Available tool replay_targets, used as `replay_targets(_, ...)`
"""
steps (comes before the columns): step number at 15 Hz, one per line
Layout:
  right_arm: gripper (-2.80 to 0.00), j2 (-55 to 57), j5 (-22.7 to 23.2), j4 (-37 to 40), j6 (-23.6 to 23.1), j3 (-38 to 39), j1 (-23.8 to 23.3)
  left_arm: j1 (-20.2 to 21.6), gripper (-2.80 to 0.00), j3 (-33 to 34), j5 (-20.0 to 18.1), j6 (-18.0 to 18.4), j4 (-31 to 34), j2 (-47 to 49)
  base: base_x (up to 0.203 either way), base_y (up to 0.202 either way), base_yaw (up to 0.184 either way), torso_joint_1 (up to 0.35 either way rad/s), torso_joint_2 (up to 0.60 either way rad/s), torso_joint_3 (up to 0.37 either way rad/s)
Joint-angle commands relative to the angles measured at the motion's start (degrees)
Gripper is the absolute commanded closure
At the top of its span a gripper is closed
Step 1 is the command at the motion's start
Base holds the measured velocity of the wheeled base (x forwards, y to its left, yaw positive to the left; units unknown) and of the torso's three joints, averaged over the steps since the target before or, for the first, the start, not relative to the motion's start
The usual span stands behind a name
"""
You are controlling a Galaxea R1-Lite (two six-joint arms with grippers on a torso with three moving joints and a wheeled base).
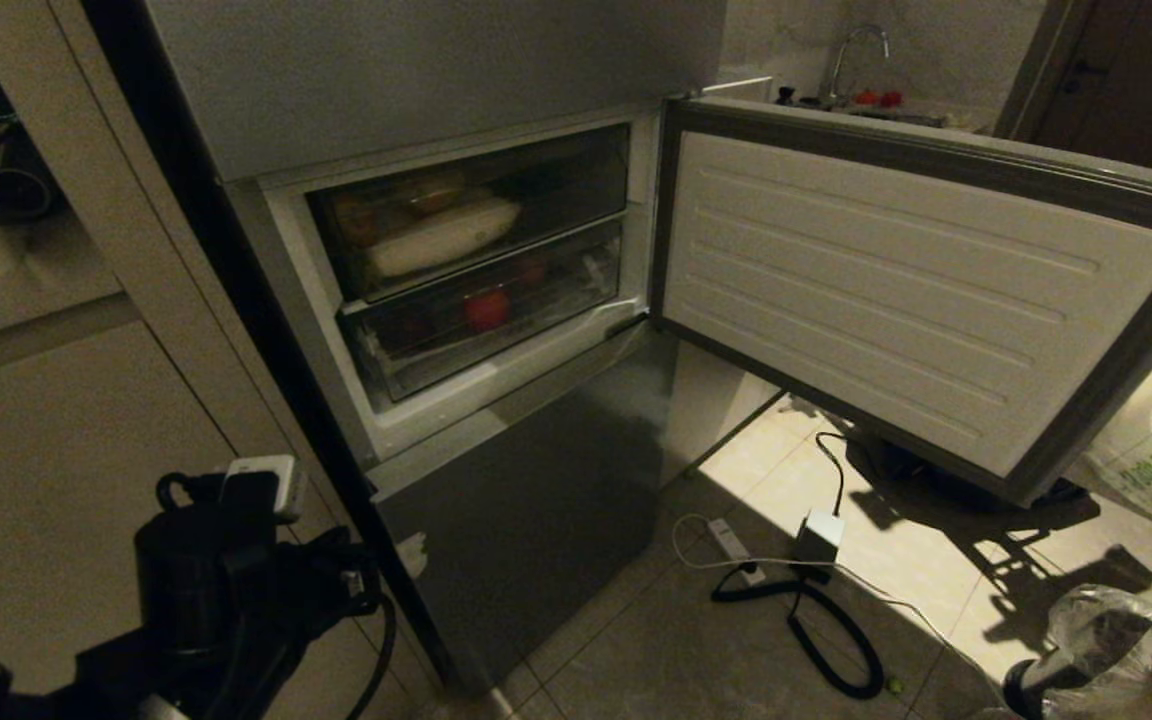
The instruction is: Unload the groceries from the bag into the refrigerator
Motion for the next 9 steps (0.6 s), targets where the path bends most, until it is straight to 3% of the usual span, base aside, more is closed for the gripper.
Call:
replay_targets(1, 0.00, 0.09, 0.05, 0.04, -0.03, 0.00, -0.01, 0.03, 0.00, 0.07, 0.20, -0.07, -0.36, 0.02, 0.000, -0.089, 0.049, 0.014, 0.01, -0.001)
replay_targets(9, 0.00, 0.09, 0.05, 0.04, -0.12, 0.00, -0.01, 0.03, 0.00, 0.07, 0.29, -0.07, -0.36, 0.02, 0.000, -0.087, 0.047, -0.002, 0.00, 0.003)
